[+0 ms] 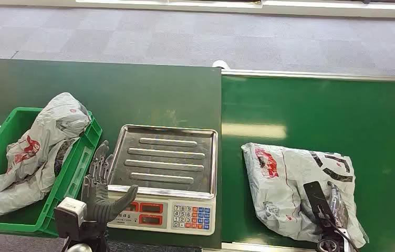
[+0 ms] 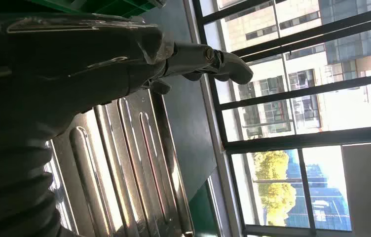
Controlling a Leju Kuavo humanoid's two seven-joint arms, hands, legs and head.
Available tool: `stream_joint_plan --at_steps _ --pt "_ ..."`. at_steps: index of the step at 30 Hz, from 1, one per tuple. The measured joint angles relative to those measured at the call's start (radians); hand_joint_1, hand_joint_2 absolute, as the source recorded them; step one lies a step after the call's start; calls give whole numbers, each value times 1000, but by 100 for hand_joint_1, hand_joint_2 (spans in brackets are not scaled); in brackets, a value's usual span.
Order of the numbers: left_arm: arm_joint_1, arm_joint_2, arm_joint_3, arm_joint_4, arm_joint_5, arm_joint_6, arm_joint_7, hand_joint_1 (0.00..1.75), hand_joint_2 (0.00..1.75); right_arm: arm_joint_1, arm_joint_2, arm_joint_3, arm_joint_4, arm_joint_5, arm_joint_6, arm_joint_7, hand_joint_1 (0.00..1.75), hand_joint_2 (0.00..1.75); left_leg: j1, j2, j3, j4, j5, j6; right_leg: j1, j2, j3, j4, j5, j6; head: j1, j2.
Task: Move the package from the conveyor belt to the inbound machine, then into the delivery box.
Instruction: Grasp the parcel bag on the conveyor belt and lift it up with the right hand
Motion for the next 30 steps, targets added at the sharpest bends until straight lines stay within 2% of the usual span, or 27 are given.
stream_joint_plan --at_steps 11,18,24,30 --pt "3 0 -1 -1 0 -1 -1 0 175 21 -1 9 -78 -8 -6 2 175 175 0 0 -1 0 0 0 0 0 -2 0 0 0 0 0" --pt "6 1 -1 -1 9 6 -17 0 175 90 6 36 -283 10 -39 -3 175 175 0 -1 -5 0 0 0 0 0 -4 0 0 0 0 0" --pt "8 1 -2 -1 15 19 -35 0 175 103 19 111 -494 -21 -53 -34 175 175 0 0 -6 0 0 0 0 0 -5 1 0 0 0 0" --pt "-3 0 -18 0 18 21 -46 0 175 33 43 207 -570 -31 -44 -45 175 175 0 0 -5 0 1 0 0 0 -5 1 0 0 0 0"
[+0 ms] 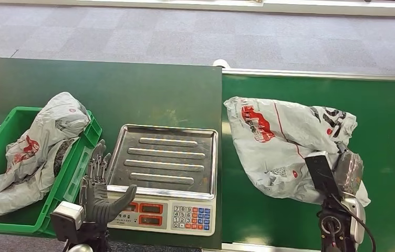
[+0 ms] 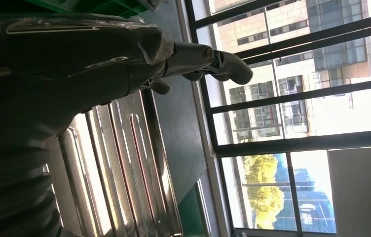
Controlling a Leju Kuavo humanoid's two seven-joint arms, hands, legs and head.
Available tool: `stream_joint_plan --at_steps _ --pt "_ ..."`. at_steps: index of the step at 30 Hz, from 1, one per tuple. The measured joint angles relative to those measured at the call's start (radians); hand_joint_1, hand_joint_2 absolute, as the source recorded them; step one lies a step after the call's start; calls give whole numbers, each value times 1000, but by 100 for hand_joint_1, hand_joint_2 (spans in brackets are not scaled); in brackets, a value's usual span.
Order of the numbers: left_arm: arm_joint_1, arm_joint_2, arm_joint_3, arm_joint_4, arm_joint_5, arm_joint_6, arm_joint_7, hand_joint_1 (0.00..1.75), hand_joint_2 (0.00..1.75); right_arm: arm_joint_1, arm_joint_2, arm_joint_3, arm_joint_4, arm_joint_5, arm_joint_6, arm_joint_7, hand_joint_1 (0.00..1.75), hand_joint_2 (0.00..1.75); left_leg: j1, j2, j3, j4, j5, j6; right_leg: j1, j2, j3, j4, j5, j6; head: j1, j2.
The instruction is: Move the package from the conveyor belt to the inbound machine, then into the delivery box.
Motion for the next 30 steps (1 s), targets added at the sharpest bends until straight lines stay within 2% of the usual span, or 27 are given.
stream_joint_plan --at_steps 6,10,20,24,30 --pt "-29 0 -16 1 0 10 -2 0 175 -71 22 82 -4 -27 31 -18 175 175 0 0 -1 0 0 0 0 0 -1 0 0 0 0 0" --pt "-61 -1 -34 1 10 11 -1 0 175 -129 53 147 20 -72 89 -15 175 175 0 0 -1 0 0 0 0 0 -1 1 0 0 0 0" --pt "-172 -9 -112 19 -4 21 20 0 175 -245 149 317 219 -125 153 3 175 175 0 0 -1 0 1 0 0 0 -2 1 0 0 0 0" --pt "-187 -10 -128 30 -4 22 21 0 175 -263 170 347 270 -130 158 3 175 175 0 -1 -2 0 1 0 0 0 -2 1 0 0 0 0" --pt "-229 -13 -146 53 9 32 18 0 175 -299 204 397 355 -160 223 -17 175 175 0 -1 -2 0 1 0 0 0 -3 1 0 0 0 0"
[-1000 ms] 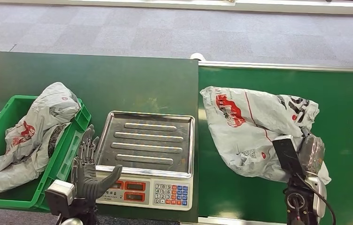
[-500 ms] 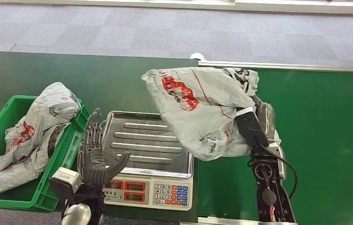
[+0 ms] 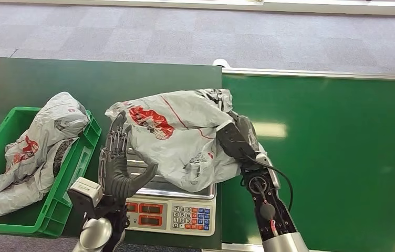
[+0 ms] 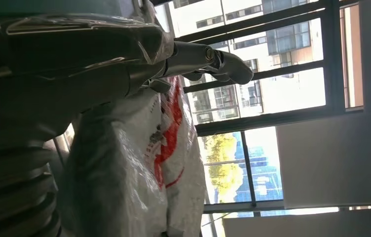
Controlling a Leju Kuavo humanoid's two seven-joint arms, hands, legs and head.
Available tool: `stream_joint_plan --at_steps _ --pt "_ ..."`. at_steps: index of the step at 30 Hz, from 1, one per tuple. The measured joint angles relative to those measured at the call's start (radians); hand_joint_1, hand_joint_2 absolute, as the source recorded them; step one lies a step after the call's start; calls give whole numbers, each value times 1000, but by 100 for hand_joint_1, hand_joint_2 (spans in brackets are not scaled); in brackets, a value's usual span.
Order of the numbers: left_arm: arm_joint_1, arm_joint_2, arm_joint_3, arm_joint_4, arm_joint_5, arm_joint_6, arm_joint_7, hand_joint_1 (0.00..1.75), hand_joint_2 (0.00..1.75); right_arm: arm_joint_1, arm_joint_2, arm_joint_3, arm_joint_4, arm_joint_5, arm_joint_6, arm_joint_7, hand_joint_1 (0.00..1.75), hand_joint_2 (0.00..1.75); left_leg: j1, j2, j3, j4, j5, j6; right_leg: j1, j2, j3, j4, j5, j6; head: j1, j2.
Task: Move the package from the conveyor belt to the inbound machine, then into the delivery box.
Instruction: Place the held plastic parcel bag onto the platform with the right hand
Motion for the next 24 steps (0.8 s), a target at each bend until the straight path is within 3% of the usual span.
stream_joint_plan --at_steps 10,11,14,15,24 --pt "-41 -1 -17 28 41 49 -54 0 175 -71 46 103 193 -25 37 -81 170 175 0 0 0 0 0 0 0 0 0 1 0 0 0 0" --pt "-40 -1 -17 29 44 53 -64 0 175 -77 50 115 205 -20 39 -90 137 175 0 0 0 0 0 0 0 0 0 1 0 0 0 0" --pt "-41 1 -16 30 47 62 -81 0 175 -92 67 159 233 -8 49 -112 11 175 0 0 0 0 0 0 0 0 0 1 0 0 0 0" --pt "-41 2 -16 30 48 64 -83 0 175 -98 73 172 240 -7 53 -116 0 175 0 0 0 0 0 0 0 0 0 1 0 0 0 0" --pt "-52 10 -13 30 66 76 -81 0 175 -136 107 241 289 -10 49 -113 0 175 0 0 0 0 0 0 0 0 0 1 0 0 0 0"
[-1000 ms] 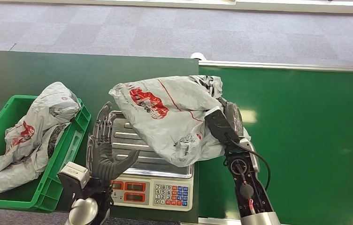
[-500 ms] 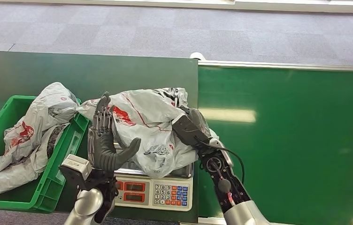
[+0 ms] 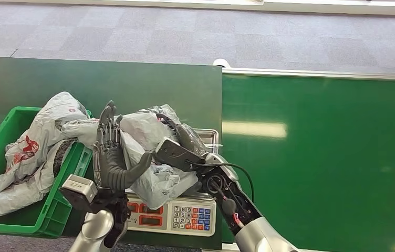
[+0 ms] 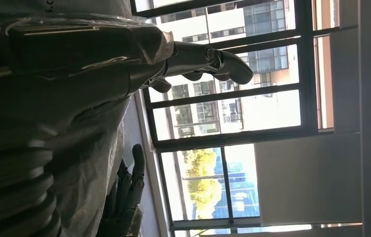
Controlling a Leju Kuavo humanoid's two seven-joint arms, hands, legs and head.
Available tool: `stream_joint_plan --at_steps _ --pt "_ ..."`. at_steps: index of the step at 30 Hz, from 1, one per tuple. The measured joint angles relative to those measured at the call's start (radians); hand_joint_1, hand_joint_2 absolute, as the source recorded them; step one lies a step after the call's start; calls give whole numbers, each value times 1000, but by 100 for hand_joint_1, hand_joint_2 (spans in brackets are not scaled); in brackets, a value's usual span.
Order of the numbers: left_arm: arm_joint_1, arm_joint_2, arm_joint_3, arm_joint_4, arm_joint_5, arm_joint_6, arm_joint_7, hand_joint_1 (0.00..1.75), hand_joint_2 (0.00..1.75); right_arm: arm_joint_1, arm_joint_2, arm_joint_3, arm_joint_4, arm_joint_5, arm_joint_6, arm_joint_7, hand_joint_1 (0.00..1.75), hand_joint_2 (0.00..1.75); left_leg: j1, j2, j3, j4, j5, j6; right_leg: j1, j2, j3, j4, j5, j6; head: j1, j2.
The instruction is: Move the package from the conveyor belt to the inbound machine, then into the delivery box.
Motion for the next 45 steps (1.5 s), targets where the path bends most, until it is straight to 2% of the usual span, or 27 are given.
stream_joint_plan --at_steps 9,15,20,25,34,39,42,45 --pt "1 2 9 -3 1 8 2 0 175 -2 -1 10 7 -16 -18 0 0 175 0 0 0 0 0 0 0 0 0 0 0 0 0 0" --pt "13 4 43 -33 14 34 -5 0 175 4 -15 8 -27 -45 -64 -2 0 175 0 0 0 0 0 0 0 0 0 0 0 0 0 0" --pt "36 13 72 -45 34 52 -28 0 175 58 -45 -18 -205 -147 -110 -61 0 175 0 0 0 0 0 0 0 0 -1 0 0 0 0 0" --pt "65 27 96 -50 44 68 -54 0 175 131 -104 -68 -449 -198 -136 -101 0 175 0 0 0 0 0 0 0 0 -1 0 0 0 0 0" --pt "179 39 149 -127 -10 65 -55 0 175 280 -256 -201 -729 68 -287 -69 0 175 0 -1 0 0 -1 0 0 0 -1 -1 0 0 0 0" --pt "244 43 183 -176 -21 50 -42 0 175 449 -343 -271 -818 192 -425 -55 0 175 0 -1 -1 0 -2 -1 0 0 -1 -1 -1 0 0 0" --pt "278 49 195 -196 -22 54 -45 0 175 570 -381 -285 -867 292 -468 -7 0 175 0 -2 -1 0 -3 -1 0 -1 -1 -1 -2 0 0 0" --pt "315 59 212 -216 -28 72 -52 0 175 704 -418 -289 -916 316 -500 37 0 175 0 -3 -1 0 -3 -1 0 -2 -1 -1 -3 -1 0 0"
